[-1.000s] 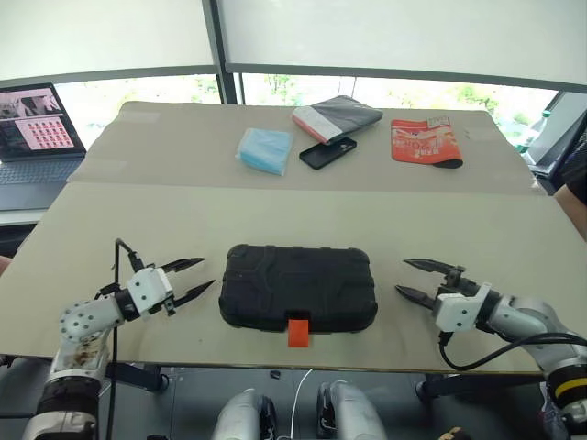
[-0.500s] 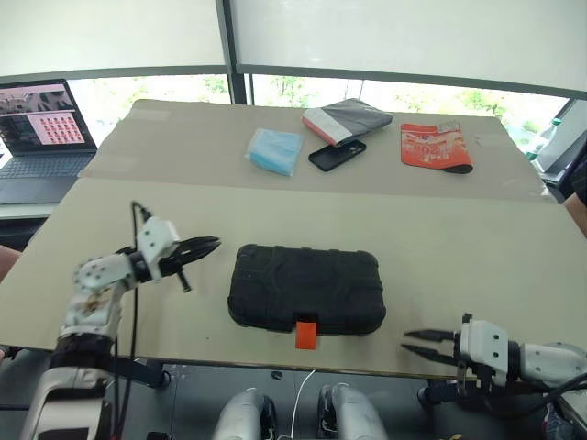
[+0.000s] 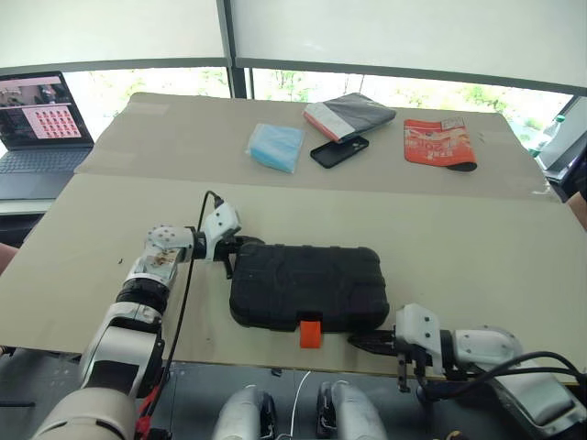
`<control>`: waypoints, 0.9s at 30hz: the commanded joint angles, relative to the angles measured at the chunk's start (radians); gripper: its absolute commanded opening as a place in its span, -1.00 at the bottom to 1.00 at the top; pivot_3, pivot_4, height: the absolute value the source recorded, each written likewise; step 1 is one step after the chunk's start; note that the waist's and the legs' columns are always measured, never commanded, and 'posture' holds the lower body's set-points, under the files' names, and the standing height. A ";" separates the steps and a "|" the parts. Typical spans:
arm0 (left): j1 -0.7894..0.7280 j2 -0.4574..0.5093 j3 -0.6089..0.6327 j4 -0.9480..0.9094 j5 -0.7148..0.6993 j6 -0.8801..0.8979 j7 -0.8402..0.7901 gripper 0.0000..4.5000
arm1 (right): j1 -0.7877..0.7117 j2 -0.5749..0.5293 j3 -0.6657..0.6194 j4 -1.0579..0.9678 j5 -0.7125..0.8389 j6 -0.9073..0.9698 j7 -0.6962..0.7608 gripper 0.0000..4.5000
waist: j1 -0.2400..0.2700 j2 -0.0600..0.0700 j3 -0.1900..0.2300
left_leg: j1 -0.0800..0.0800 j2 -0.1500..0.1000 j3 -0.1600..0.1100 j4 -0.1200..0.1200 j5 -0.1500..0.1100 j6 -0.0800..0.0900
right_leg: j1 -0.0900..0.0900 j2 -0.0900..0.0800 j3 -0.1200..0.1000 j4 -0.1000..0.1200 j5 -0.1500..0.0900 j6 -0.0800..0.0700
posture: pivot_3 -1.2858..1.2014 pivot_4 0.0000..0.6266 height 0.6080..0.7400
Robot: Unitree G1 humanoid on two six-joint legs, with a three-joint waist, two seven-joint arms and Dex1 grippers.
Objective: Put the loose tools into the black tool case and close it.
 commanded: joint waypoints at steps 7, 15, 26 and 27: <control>0.126 0.053 0.082 -0.169 -0.103 0.038 -0.126 -1.00 | -0.223 0.165 -0.087 0.254 -0.129 -0.091 -0.117 -0.97 | -0.007 0.000 0.000 | 0.000 0.000 0.000 0.002 -0.001 0.002 | 0.000 -0.004 0.002 0.000 0.004 0.003 | 0.03 -0.52 1.00; 0.348 0.094 0.161 -0.502 -0.152 0.182 0.007 -1.00 | -0.360 0.210 -0.081 0.443 -0.205 -0.090 -0.107 -0.97 | -0.015 0.000 0.000 | 0.000 0.000 0.001 0.002 -0.001 0.001 | 0.000 -0.002 0.002 0.000 0.005 0.000 | 0.03 -0.52 1.00; 0.233 0.162 0.149 -0.740 -0.349 0.491 -0.098 -1.00 | -0.124 0.159 -0.207 0.227 -0.081 -0.063 -0.032 -0.97 | -0.001 0.001 0.000 | 0.001 0.000 0.000 0.001 0.000 0.000 | 0.001 -0.006 0.001 0.000 0.004 0.003 | 0.03 -0.52 1.00; 0.205 0.142 0.116 -0.755 -0.345 0.503 -0.102 -1.00 | -0.090 0.160 -0.217 0.196 -0.071 -0.061 -0.030 -0.97 | 0.004 0.001 0.000 | 0.001 -0.001 0.000 0.001 0.000 0.000 | 0.002 -0.005 0.001 0.000 0.004 0.003 | 0.03 -0.52 1.00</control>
